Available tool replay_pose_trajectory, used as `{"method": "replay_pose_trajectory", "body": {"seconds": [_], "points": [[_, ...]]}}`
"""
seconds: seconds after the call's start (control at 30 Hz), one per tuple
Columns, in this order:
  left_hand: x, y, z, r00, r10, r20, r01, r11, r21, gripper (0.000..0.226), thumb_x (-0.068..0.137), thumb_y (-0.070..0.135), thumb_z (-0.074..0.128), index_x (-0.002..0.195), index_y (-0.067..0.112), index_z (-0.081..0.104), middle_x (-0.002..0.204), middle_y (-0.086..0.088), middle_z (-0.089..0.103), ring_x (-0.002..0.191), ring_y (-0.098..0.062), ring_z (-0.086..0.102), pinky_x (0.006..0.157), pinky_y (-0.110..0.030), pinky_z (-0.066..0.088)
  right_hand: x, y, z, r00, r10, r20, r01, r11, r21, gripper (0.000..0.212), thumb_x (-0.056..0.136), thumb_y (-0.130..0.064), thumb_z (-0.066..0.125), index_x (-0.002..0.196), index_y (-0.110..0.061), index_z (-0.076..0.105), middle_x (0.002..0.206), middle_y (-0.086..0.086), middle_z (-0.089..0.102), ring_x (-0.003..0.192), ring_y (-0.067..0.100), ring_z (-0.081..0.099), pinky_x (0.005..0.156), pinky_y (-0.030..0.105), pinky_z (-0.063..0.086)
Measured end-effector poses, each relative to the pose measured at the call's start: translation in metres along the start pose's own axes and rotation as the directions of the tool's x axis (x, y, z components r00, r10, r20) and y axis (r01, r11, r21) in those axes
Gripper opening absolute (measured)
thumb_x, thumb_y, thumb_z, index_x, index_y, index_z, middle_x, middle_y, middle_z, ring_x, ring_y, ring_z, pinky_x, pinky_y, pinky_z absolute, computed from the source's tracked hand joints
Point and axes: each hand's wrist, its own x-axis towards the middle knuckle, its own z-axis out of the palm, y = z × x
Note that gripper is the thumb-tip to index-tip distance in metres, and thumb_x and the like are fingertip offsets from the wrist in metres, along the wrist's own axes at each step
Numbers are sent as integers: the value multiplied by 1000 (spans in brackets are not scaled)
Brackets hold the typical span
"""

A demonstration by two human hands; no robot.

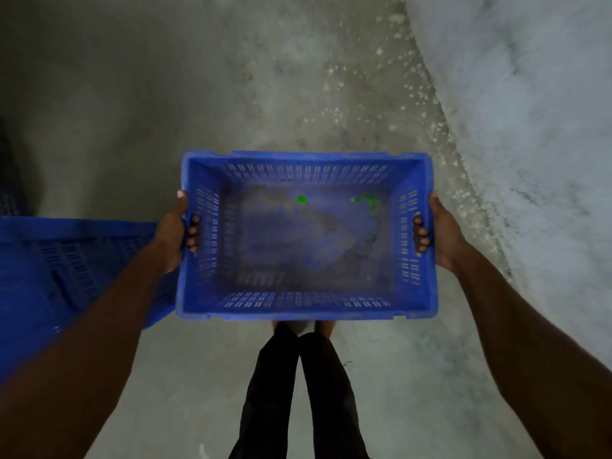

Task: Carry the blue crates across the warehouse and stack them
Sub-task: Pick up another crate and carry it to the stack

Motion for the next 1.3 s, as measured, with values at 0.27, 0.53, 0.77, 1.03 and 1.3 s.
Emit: {"method": "replay_pose_trajectory", "body": {"seconds": [0.27, 0.53, 0.77, 1.03, 1.3], "points": [[-198, 77, -4, 998, 55, -24, -54, 997, 60, 66, 87, 83, 36, 67, 20, 39, 46, 5, 29, 33, -11, 25, 34, -17, 24, -190, -52, -20, 993, -98, -70, 95, 995, -41, 69, 73, -88, 43, 69, -18, 45, 52, -2, 30, 40, 14, 23, 38, 22, 26], [-344, 118, 5, 976, 198, -89, -183, 971, 155, 66, 90, 81, 34, 64, 21, 39, 52, 3, 29, 42, -14, 23, 40, -26, 21, -341, -67, -50, 967, -203, -154, 205, 979, -3, 67, 85, -83, 37, 68, -18, 42, 51, -2, 29, 39, 13, 22, 40, 22, 23], [-378, 134, 21, 963, 266, 41, -268, 929, 256, 64, 89, 82, 33, 65, 23, 40, 54, 4, 29, 40, -11, 22, 38, -22, 21, -406, -33, -76, 928, -240, -284, 271, 959, 77, 70, 81, -85, 41, 68, -16, 44, 55, -1, 31, 43, 14, 24, 41, 24, 26], [-388, 155, 81, 915, 281, 289, -386, 818, 427, 62, 90, 79, 39, 66, 21, 42, 53, 3, 31, 40, -12, 24, 40, -22, 22, -481, 63, -96, 850, -166, -500, 319, 918, 238, 70, 80, -86, 39, 70, -17, 45, 54, 0, 36, 43, 13, 31, 41, 23, 31], [-430, 120, 191, 800, 123, 587, -526, 614, 588, 61, 90, 78, 41, 66, 22, 42, 52, 3, 32, 39, -12, 24, 41, -21, 21, -574, 224, -97, 739, 64, -671, 408, 750, 521, 67, 79, -84, 43, 71, -18, 45, 58, 0, 32, 43, 12, 26, 40, 22, 26]]}}
